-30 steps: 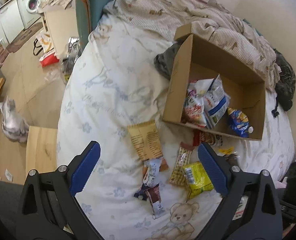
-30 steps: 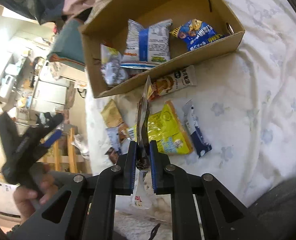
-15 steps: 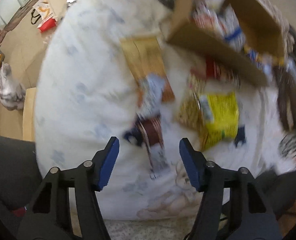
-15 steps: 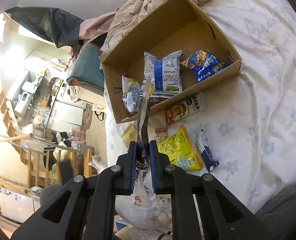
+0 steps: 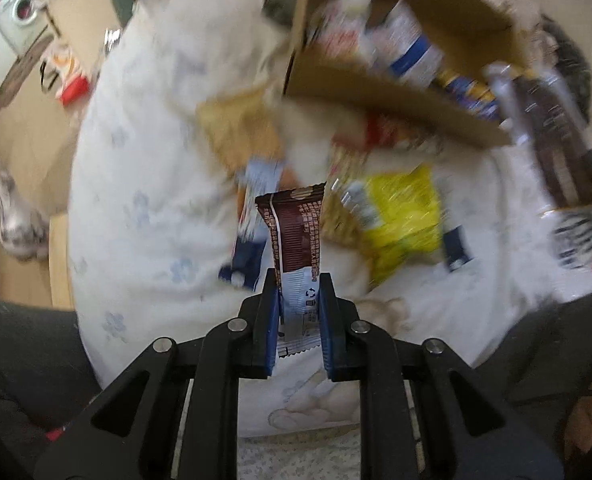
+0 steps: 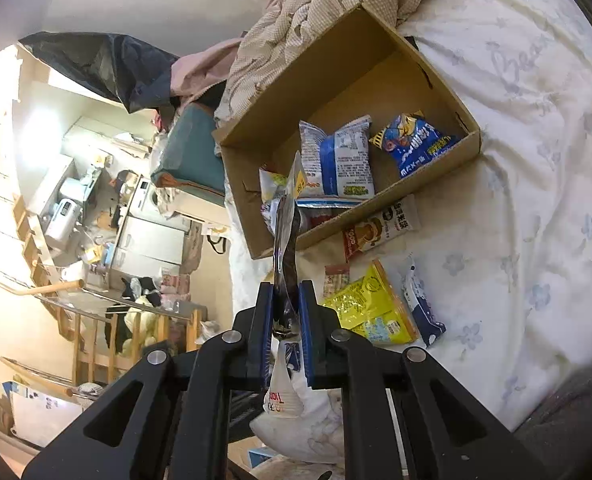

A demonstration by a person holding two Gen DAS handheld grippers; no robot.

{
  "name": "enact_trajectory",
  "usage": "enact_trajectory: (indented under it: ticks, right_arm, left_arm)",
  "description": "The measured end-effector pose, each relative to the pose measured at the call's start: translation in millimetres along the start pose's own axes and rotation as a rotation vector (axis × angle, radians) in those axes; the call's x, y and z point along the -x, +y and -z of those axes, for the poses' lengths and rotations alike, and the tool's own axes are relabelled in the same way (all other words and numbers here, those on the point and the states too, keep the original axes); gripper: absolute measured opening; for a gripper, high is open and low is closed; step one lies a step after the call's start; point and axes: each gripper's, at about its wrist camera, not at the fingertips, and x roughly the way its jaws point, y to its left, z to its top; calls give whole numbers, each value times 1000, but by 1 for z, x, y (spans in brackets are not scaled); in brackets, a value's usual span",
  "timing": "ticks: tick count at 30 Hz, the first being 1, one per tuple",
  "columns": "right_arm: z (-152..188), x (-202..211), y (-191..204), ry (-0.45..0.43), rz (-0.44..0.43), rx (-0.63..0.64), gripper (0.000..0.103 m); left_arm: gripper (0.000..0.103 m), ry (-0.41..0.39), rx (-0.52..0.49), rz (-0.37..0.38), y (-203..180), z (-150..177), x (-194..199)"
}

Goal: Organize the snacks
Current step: 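Grasp the brown chocolate bar with left tool while right grasps a thin packet, then carry both held snacks over the box and lower them inside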

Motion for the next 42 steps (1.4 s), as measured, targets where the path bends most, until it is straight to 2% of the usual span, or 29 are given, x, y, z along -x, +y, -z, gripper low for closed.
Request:
enact_trajectory:
  ticks: [5,12,18,23,31,36,42]
  right_arm:
    - [-8,5,1,-14,-22,-4,13]
    - [-35,16,-2,-84,-14,-13,13]
    - [-68,23,-12,-141,31,-9,13]
    - [-93,15,-25,-156,58,-34,13]
    - [-127,-19,-35,-128,120,-34,13]
    - [-137,-35,-39,-109,150,-31,13]
    - [-137,-57,-38,-51,238,14,13]
  left_arm:
    - [14,-115,-22,9,-4,-27,40]
    - [14,-176,-59,8,-3,-73,55]
    - [14,-225,-109,15,-16,-111,62]
    - [15,-236,-153,26,-35,-138,54]
    - [15,-250,-224,21,-62,-174,30]
    - [15,-246,-239,12,-69,-186,12]
    - [15,-264,-246,1,-64,-192,5]
